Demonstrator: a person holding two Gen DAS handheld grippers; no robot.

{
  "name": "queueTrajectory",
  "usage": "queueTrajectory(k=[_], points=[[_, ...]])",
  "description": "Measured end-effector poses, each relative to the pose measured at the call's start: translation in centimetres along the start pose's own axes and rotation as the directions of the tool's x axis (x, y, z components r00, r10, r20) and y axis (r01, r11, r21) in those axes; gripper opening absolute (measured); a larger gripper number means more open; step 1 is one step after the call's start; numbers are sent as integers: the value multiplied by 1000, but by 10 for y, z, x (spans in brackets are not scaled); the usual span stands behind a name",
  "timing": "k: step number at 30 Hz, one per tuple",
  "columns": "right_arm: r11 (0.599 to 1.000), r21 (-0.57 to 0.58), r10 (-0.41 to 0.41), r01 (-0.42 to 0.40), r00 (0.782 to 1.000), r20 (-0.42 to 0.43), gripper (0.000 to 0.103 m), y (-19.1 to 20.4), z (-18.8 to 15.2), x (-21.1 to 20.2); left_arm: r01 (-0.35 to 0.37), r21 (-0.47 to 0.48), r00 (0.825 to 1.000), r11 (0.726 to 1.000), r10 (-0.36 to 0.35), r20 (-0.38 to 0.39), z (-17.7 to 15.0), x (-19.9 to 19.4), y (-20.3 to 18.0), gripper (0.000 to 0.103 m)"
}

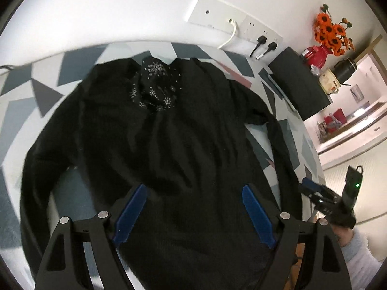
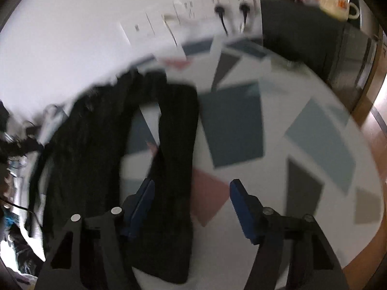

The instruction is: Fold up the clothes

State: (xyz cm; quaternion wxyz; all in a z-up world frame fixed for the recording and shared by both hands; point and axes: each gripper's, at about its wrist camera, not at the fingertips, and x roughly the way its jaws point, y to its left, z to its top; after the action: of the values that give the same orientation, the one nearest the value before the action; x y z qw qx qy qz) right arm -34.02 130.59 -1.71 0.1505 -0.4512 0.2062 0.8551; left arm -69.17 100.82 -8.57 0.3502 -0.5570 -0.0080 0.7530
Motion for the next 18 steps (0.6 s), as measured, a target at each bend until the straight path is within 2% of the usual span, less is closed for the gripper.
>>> queueTrajectory(k=[3,4,5,8,12,14,18], points=[[999,17,-39,39,999,-21,46,2,-3,14,26,16,1000,1000,-26,-16,7,12,5,82],[998,18,-54,55,998,-23,22,2,-1,15,33,34,999,999,-32,-18,9,14,4,82],[998,31,-59,60,998,-33,6,0,2,16,38,57,999,998,-37,-19,10,16,3,82],[993,112,25,-22,999,-28,4,-10,17,5,75,126,997,989,-73,-21,12,17,-5,82],[979,153,122,-137,987,99,4,-6,53,-46,140,192,990,971,-143,1,15,10,-15,82],[971,141,169,-194,971,171,4,3,75,-75,169,190,984,967,-176,21,19,2,-13,82],[974,37,208,-223,948,241,4,37,113,-123,196,148,975,969,-209,76,23,-15,5,82]])
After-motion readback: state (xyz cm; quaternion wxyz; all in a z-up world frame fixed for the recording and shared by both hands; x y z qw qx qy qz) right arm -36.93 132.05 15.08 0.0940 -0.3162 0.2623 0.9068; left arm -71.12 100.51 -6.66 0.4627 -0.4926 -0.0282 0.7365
